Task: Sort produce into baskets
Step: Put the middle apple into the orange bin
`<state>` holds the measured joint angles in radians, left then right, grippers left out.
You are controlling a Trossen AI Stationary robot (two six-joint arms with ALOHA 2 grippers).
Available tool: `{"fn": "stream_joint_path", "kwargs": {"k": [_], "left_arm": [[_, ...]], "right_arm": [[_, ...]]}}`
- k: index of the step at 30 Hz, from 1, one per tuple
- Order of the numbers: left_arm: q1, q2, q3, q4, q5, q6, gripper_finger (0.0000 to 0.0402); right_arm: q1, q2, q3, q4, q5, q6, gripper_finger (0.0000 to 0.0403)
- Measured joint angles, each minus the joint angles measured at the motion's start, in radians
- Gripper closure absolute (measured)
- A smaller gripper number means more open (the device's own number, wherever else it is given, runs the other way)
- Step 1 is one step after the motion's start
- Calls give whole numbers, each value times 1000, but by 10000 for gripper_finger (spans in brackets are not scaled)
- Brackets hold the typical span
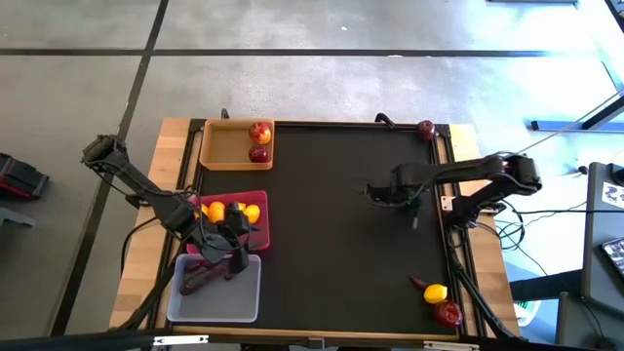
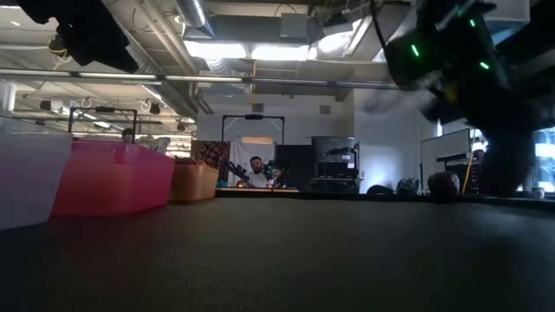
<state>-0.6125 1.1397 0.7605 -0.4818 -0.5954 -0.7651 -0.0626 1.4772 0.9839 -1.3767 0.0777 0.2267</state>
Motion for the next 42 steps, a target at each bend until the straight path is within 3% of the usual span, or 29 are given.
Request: {"fn": "stream_joint_path", "kwargs": {"k": [4,9,17,26,34,42], "left_arm": [[1,0,0,1,-53,14,192],[45,1,0,33,-73,85,139],[145,56,0,266,-75,300,61],[276,173,0,546,20,435,65],[358,215,21,613,174,471,66],[379,282,19,710,242,509,66]], "right_arm": [[35,-29,72,170,24,2,278],[86,-31,97,432,24,-2,275],[157,-31,97,790,26,-49,274],[177,14,97,1029,24,-93,274],[178,63,97,1135,-12,-129,274],[188,78,97,1276,-38,-158,274]]}}
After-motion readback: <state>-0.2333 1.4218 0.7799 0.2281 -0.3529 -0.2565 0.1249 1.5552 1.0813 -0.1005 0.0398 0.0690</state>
